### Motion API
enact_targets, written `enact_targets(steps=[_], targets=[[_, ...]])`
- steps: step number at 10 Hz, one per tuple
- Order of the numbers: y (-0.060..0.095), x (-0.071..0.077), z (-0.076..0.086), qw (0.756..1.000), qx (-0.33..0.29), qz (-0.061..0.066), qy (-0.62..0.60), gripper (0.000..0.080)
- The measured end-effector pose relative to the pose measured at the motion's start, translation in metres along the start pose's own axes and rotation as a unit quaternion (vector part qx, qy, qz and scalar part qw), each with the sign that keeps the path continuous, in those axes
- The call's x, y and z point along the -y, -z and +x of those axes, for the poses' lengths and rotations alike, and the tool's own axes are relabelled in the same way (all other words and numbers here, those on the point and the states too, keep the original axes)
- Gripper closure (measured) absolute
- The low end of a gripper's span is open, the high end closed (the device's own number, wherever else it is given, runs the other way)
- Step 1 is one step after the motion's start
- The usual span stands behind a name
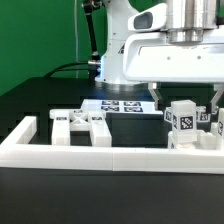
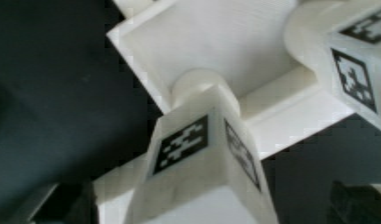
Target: Assemble chair
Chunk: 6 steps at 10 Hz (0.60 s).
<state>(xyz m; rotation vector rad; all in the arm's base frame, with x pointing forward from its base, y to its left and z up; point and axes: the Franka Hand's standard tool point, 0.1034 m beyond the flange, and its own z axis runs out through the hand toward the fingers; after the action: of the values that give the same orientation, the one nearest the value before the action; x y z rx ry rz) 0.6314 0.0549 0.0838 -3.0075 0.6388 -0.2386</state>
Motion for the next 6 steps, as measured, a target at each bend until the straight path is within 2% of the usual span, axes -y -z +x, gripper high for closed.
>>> enact_targets(steps=[3, 5, 6], targets=[[-0.0002, -0.0022, 0.0008, 0.996, -0.001, -0.001, 0.085, 0.0151], [-0.0002, -0.003, 0.0013, 0.989, -0.001, -0.006, 0.145, 0.0151], [-0.0003, -0.0031, 0.0014, 0.989, -0.001, -0.007, 0.145, 0.0202]])
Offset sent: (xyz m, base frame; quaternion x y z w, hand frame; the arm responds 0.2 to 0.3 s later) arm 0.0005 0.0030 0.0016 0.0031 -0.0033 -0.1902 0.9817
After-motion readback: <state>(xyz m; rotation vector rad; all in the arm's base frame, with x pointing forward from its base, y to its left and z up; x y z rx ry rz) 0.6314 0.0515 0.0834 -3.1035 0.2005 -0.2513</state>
